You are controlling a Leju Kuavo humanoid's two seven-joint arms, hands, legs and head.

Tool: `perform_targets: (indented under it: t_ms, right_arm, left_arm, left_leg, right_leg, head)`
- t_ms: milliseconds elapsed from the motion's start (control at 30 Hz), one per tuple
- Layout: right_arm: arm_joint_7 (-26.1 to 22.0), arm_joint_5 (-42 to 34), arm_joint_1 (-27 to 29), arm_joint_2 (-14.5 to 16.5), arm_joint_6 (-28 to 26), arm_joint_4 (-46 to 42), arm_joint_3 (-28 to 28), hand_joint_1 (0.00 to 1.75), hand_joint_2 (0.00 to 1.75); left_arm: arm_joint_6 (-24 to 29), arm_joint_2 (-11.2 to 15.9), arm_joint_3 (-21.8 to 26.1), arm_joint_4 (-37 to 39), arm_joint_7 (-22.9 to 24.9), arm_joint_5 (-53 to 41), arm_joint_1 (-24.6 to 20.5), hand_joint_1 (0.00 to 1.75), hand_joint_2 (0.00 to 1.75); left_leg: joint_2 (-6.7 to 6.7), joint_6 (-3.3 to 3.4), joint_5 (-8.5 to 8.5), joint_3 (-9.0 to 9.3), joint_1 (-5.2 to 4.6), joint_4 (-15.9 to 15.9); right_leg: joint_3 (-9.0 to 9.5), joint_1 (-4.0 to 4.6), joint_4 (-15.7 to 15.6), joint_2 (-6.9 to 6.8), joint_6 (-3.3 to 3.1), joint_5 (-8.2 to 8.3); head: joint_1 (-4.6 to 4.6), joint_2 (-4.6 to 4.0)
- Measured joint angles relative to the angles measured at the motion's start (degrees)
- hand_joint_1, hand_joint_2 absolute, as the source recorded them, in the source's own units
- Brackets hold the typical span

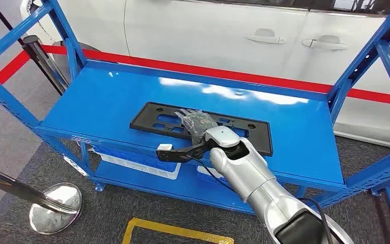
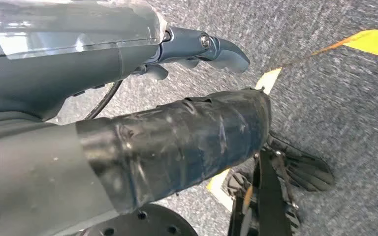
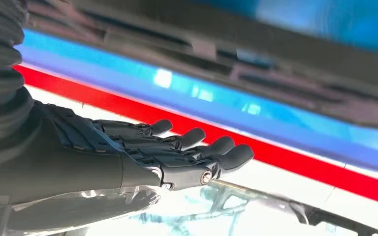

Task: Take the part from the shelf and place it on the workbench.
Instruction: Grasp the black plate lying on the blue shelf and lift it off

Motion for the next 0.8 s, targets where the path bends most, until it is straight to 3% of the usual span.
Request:
perform_targets:
  t_ms: [67, 133, 200, 233, 267, 333, 367, 433, 533, 567, 633, 700, 733, 767, 800]
  right_arm:
    - [0.18, -0.21, -0.34, -0.35, 0.14, -0.98, 0.0, 0.0, 1.75]
    - [0.82, -0.72, -1.02, -1.14, 0.91, -3.03, 0.0, 0.0, 1.75]
    - [1.63, -1.16, -1.67, -1.91, 2.22, -4.89, 0.0, 0.0, 1.75]
    - [1.86, -1.32, -1.97, -2.19, 2.76, -5.63, 0.0, 0.0, 1.75]
    - [1.99, -1.45, -2.23, -2.39, 3.1, -6.26, 0.0, 0.0, 1.75]
    - [2.0, -1.74, -2.67, -2.66, 3.28, -7.1, 0.0, 0.0, 1.75]
    - [1.98, -1.89, -2.83, -2.77, 3.25, -7.3, 0.0, 0.0, 1.75]
    - [1.78, -2.41, -2.93, -2.96, 3.13, -7.08, 0.0, 0.0, 1.75]
    - [0.79, -3.62, -2.87, -3.04, 2.81, -5.46, 0.02, 0.0, 1.75]
    - [0.45, -3.93, -2.91, -3.03, 2.67, -4.84, 0.04, 0.0, 1.75]
    - [0.07, -4.26, -2.97, -3.03, 2.44, -3.75, 0.17, 0.0, 1.75]
    - [-0.43, -4.62, -2.91, -2.97, 2.36, -2.44, 0.58, 0.0, 0.87]
    - [-0.74, -4.88, -2.88, -2.84, 2.34, -1.71, 0.81, 0.0, 0.44]
    - [-1.06, -5.18, -2.89, -2.58, 2.29, -1.03, 0.98, 0.0, 0.0]
    - [-1.31, -5.52, -2.96, -2.2, 2.17, -0.39, 1.12, 0.0, 0.0]
  left_arm:
    - [-0.14, -0.08, 0.0, 0.03, -0.04, 0.0, 0.06, 0.0, 0.0]
    - [-0.47, -0.16, 0.01, 0.07, -0.21, 0.02, 0.1, 0.0, 0.0]
    - [-0.79, -0.18, 0.02, 0.08, -0.55, 0.04, 0.07, 0.0, 0.0]
    - [-0.93, -0.21, 0.02, 0.08, -0.71, 0.05, 0.06, 0.0, 0.0]
    - [-1.06, -0.26, 0.03, 0.08, -0.86, 0.07, 0.06, 0.0, 0.0]
    - [-1.31, -0.48, 0.04, 0.12, -1.11, 0.1, 0.04, 0.0, 0.0]
    - [-1.43, -0.58, 0.04, 0.15, -1.26, 0.12, 0.01, 0.0, 0.0]
    - [-1.7, -0.77, 0.07, 0.19, -1.7, 0.28, -0.09, 0.0, 0.0]
    - [-1.92, -0.88, 0.28, 0.19, -2.28, 0.62, -0.22, 0.0, 0.0]
    - [-1.96, -0.9, 0.36, 0.19, -2.37, 0.66, -0.26, 0.0, 0.0]
    - [-1.99, -0.95, 0.46, 0.2, -2.57, 0.68, -0.25, 0.0, 0.0]
    - [-1.86, -0.94, 0.52, 0.21, -2.51, 0.65, -0.25, 0.0, 0.0]
    - [-1.78, -0.9, 0.57, 0.21, -2.27, 0.67, -0.23, 0.0, 0.0]
    - [-1.73, -0.84, 0.69, 0.2, -1.93, 0.8, -0.2, 0.0, 0.0]
    - [-1.76, -0.74, 0.86, 0.16, -1.62, 0.94, -0.18, 0.0, 0.0]
  left_leg:
    - [0.09, 0.38, -0.11, 0.12, -0.01, -0.03]
    - [0.17, 0.91, -0.31, 0.28, -0.04, -0.06]
    - [0.12, 1.08, -0.51, 0.47, -0.06, -0.04]
    - [0.08, 1.08, -0.67, 0.68, -0.07, -0.04]
    - [0.05, 1.02, -0.88, 1.01, -0.07, -0.03]
    - [0.01, 0.73, -1.39, 1.61, -0.17, 0.0]
    - [-0.02, 0.5, -1.57, 1.73, -0.26, 0.04]
    - [-0.08, -0.1, -1.64, 1.71, -0.34, -0.07]
    - [-0.02, -0.99, -2.26, 1.75, -0.22, 0.27]
    - [0.0, -1.21, -3.26, 1.04, -0.2, 1.96]
    - [0.02, -1.55, -6.22, -2.33, -0.13, 8.53]
    - [0.03, -1.83, -7.8, -6.05, -0.11, 14.71]
    - [0.04, -1.89, -7.07, -6.74, -0.11, 15.23]
    - [0.05, -1.88, -5.28, -6.23, -0.11, 13.41]
    - [0.07, -1.79, -2.85, -4.79, -0.11, 9.76]
  right_leg:
    - [-1.49, -0.1, 3.02, -0.05, 0.19, -1.59]
    - [-5.35, -0.3, 10.35, -0.11, 0.52, -4.69]
    - [-8.61, -0.43, 15.59, -0.11, 0.66, -5.65]
    - [-8.87, -0.46, 15.32, -0.11, 0.61, -4.57]
    - [-8.0, -0.46, 12.84, -0.11, 0.47, -2.52]
    - [-4.63, -0.28, 5.04, -0.1, -0.05, 1.65]
    - [-3.2, -0.12, 1.99, -0.09, -0.29, 2.66]
    - [-2.18, 0.25, -0.16, -0.05, -0.59, 2.59]
    - [-1.42, -0.09, -1.23, -0.05, -1.25, 2.7]
    - [-1.05, -0.28, -1.63, -0.09, -1.53, 2.76]
    - [-0.65, -0.31, -1.88, -0.24, -1.98, 2.64]
    - [-0.58, -0.2, -1.73, -0.33, -2.21, 2.42]
    - [-0.53, -0.18, -1.62, -0.31, -2.25, 2.28]
    - [-0.44, -0.19, -1.49, -0.22, -2.23, 2.11]
    - [-0.3, -0.2, -1.33, -0.11, -2.17, 1.9]
  head:
    - [0.0, 0.0]
    - [0.0, 0.0]
    - [0.0, 0.0]
    - [0.0, 0.0]
    - [0.0, 0.0]
    - [0.01, 0.0]
    - [0.01, 0.0]
    - [0.01, 0.0]
    - [-0.01, 0.0]
    - [-0.01, 0.0]
    - [-0.03, 0.0]
    - [-0.02, 0.0]
    - [-0.02, 0.0]
    - [-0.02, 0.0]
    - [-0.02, 0.0]
